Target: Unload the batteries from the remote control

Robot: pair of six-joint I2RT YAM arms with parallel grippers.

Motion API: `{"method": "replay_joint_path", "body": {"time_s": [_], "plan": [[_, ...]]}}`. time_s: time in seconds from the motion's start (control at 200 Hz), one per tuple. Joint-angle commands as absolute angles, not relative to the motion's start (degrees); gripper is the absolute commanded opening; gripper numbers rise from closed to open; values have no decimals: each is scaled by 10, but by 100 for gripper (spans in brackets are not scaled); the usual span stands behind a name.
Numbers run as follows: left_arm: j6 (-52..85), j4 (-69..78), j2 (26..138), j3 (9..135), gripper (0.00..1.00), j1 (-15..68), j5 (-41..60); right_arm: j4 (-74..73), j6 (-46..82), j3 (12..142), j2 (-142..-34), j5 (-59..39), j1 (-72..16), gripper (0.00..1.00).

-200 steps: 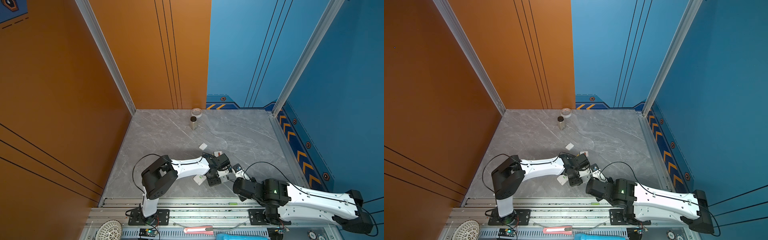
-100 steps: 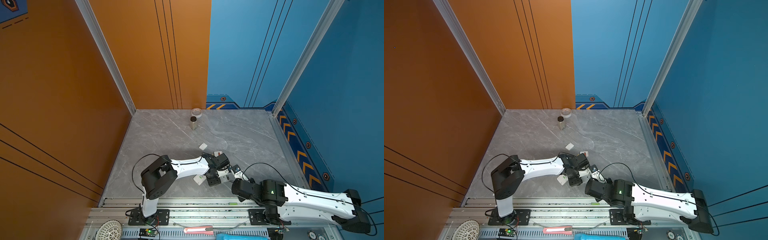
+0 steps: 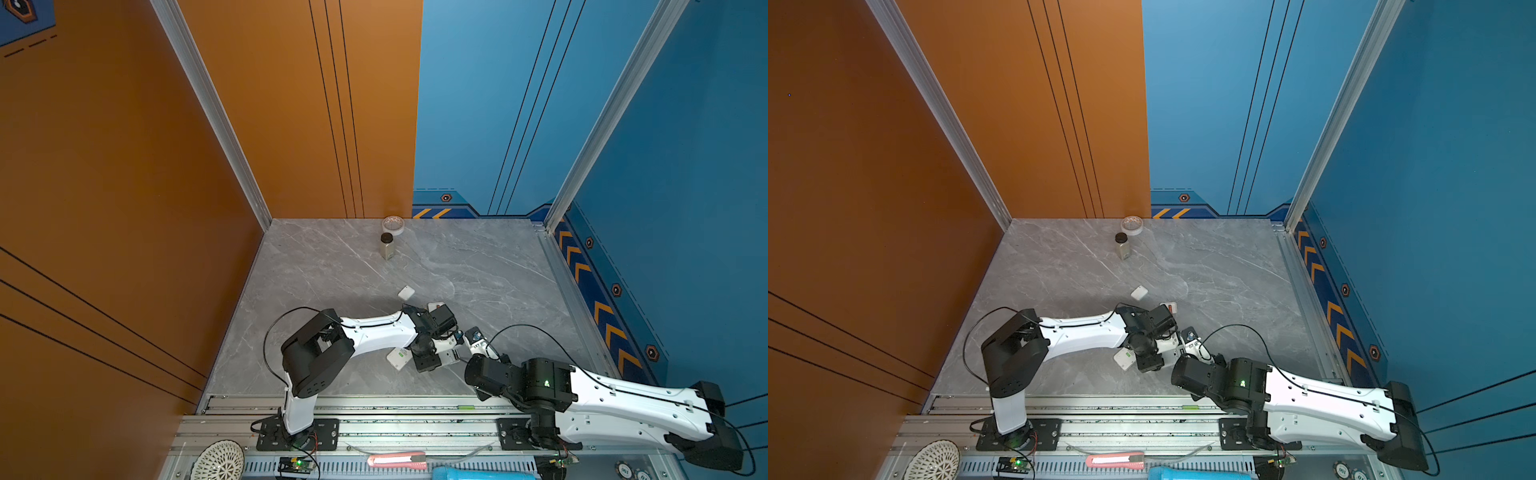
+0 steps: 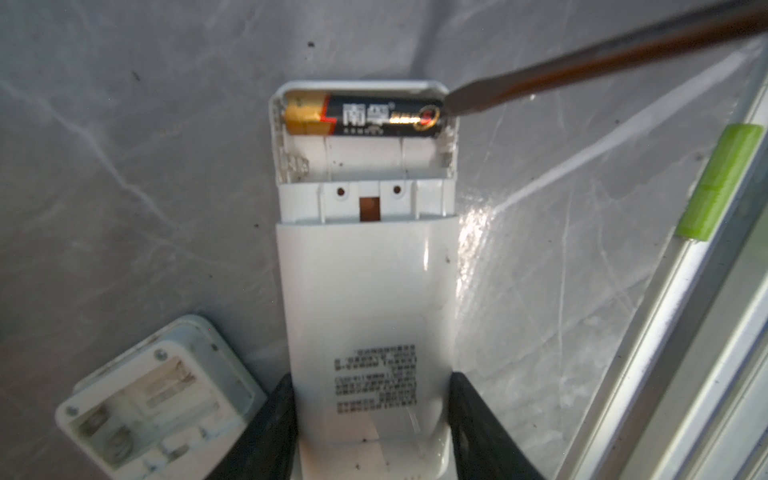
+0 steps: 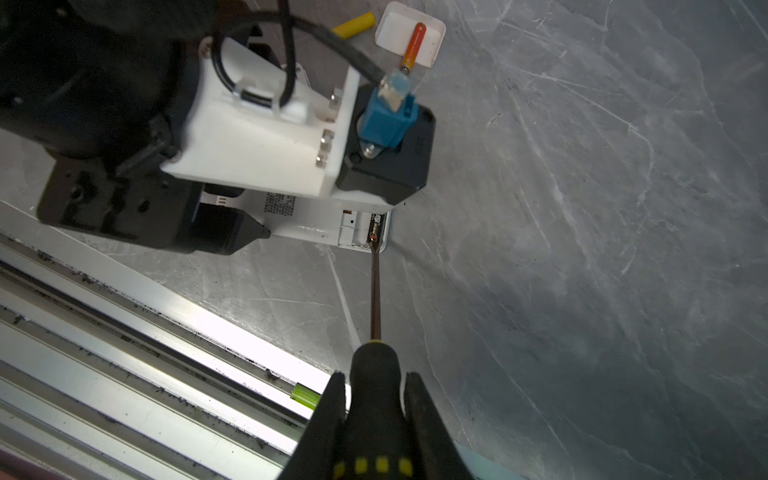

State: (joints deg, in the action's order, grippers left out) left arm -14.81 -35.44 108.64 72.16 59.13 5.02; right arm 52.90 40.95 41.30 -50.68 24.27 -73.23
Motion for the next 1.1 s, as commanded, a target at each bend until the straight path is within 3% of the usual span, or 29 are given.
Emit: {"method": "replay_joint_path", "body": {"time_s": [0.0, 0.475, 1.096], "plan": [[-170, -414, 1121, 690, 2, 591, 51, 514, 400, 403, -498, 246, -727, 0], [-171, -413, 1121, 691, 1, 590, 45, 518, 405, 401, -497, 218, -725, 0], [-179, -413, 1120, 688, 0, 591, 59, 514, 417, 387, -514, 251, -721, 0]]}}
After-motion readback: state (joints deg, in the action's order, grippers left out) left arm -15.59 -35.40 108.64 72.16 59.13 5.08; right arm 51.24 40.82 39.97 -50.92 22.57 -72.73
